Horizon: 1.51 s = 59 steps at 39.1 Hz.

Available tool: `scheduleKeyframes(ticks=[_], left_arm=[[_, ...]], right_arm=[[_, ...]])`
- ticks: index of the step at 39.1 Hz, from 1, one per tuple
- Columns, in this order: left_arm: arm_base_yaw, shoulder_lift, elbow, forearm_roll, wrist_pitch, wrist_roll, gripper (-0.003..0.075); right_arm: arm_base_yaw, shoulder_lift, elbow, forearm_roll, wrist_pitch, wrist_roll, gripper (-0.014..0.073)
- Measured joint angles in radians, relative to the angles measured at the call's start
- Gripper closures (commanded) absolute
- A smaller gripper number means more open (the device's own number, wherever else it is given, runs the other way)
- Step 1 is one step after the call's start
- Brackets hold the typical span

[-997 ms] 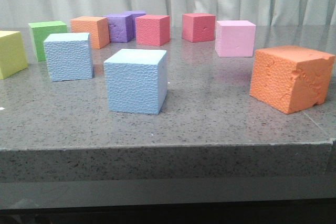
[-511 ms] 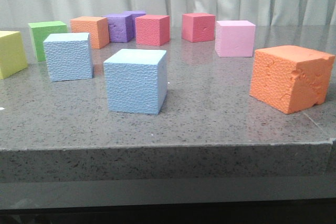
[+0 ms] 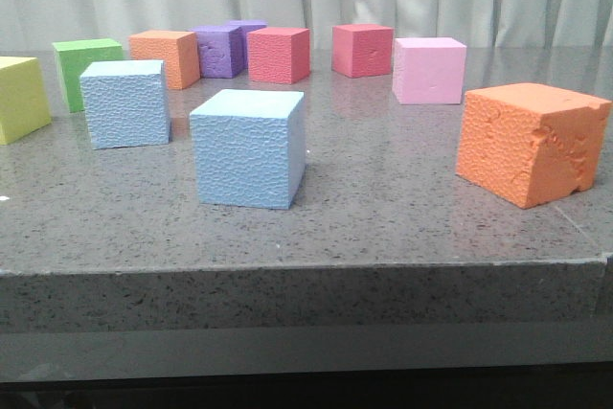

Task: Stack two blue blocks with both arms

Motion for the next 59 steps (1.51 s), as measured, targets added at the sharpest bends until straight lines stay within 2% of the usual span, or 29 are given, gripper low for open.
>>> scheduleKeyframes(ticks=[6, 13, 20, 28, 36, 44, 59], left_arm=[[-0.130, 0.137, -0.073, -0.001, 0.023, 0.000, 0.0103], [-0.354, 0.346, -0.202, 0.001, 0.039, 0.005, 0.0103], [-0.450, 0.547, -0.349, 0.001, 0.134, 0.007, 0.0103], [-0.475, 0.756, -0.539, 0.003, 0.305, -0.016, 0.0103], [-0.451, 0.909, -0.715, 0.064, 0.523, -0.262, 0.0103], [-0.441, 1.054, -0.855, 0.133, 0.708, -0.433, 0.0103], [-0.441, 1.221, -0.980, 0.110, 0.806, -0.471, 0.0103]], right_arm=[[0.000, -0.018, 0.010, 0.002, -0.009, 0.000, 0.0660], [0.000, -0.020, 0.010, 0.003, -0.013, 0.000, 0.0660], [0.000, -0.020, 0.010, 0.003, -0.013, 0.000, 0.0660], [0.000, -0.020, 0.010, 0.003, -0.013, 0.000, 0.0660], [0.000, -0.020, 0.010, 0.003, -0.012, 0.000, 0.0660], [0.000, -0.020, 0.010, 0.003, -0.012, 0.000, 0.0660], [0.000, -0.020, 0.010, 0.004, -0.002, 0.000, 0.0660]])
